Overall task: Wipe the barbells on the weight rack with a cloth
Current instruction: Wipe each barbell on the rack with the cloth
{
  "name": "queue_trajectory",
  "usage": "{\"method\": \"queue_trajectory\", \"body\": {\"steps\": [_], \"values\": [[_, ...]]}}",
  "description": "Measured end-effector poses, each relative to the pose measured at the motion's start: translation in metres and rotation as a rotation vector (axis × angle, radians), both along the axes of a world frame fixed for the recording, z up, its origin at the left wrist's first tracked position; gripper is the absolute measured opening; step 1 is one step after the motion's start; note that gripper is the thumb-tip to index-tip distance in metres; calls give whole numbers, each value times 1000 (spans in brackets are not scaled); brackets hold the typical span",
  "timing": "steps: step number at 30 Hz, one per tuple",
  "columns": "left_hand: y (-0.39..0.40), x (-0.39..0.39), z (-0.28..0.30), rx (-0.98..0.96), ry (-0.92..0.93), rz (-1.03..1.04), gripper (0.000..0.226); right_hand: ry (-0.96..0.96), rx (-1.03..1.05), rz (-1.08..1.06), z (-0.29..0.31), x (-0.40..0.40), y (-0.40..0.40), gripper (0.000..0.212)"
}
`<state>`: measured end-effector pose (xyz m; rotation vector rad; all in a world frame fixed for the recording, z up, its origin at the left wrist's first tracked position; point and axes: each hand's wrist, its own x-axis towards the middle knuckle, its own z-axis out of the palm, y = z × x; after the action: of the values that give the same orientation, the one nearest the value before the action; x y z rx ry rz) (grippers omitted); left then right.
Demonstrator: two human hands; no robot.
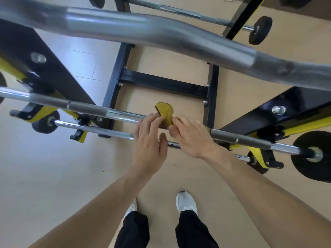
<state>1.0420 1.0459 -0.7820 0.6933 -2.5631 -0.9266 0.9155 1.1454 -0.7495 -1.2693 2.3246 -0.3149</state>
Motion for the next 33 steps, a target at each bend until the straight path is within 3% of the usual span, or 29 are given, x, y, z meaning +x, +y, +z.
{"method": "queue_trajectory", "body": {"steps": [7,11,15,20,24,28,31,33], "values": [[-132,62,18,-78,37,414,36,-154,-84,51,-1,41,-98,36],[-214,88,26,-137,-14,678,32,31,-66,258,-10,59,-158,42],[-266,104,35,-59,-76,946,40,229,-28,502,-15,78,-232,56],[-320,86,26,189,41,1106,48,286,-46,617,-19,88,-280,59],[-324,80,18,106,-81,1129,37,246,-117,584,-21,93,-284,58],[-326,80,18,148,-113,1156,38,161,-113,538,-19,72,-222,56],[-326,82,19,159,-160,1109,40,210,-35,535,-24,47,-174,88],[-324,82,21,158,-163,1115,43,264,29,519,-26,48,-181,97]]}}
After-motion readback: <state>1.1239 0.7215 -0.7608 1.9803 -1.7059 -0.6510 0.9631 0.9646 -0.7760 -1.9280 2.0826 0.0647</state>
